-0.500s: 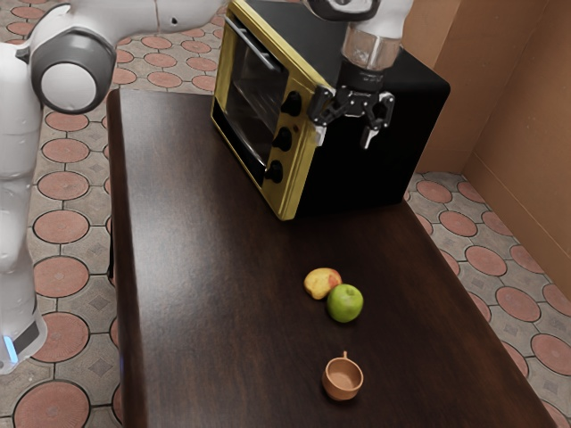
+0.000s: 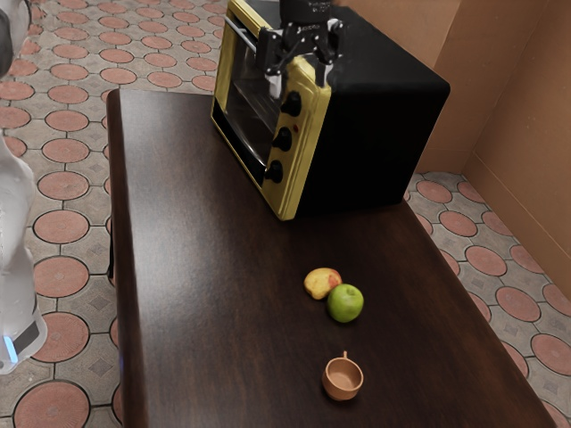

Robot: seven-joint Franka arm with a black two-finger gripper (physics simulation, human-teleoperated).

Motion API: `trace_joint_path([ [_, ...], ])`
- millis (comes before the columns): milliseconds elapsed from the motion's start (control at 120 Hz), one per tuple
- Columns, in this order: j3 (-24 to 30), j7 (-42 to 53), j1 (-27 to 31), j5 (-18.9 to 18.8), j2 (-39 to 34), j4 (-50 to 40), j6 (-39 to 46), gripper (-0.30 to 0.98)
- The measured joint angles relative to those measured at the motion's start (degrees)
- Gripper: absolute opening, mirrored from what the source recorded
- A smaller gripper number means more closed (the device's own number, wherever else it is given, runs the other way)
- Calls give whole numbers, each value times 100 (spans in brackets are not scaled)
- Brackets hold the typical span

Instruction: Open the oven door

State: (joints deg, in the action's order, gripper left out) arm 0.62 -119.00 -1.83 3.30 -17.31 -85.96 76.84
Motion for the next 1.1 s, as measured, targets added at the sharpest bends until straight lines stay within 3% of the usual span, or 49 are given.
trace_joint_path([
  [83, 63, -231, 630, -84, -1008, -1027, 113, 69],
  [167, 173, -425, 1033, -132, -1290, -1487, 312, 69],
  [325, 382, -532, 1824, -246, -944, -1609, 892, 69],
  [600, 551, 93, 3161, -155, -609, -1622, 1844, 69],
  [850, 667, 1041, 3639, -120, -589, -1686, 1891, 69],
  [1100, 1341, 2050, 4610, -110, -539, -1665, 1890, 69],
])
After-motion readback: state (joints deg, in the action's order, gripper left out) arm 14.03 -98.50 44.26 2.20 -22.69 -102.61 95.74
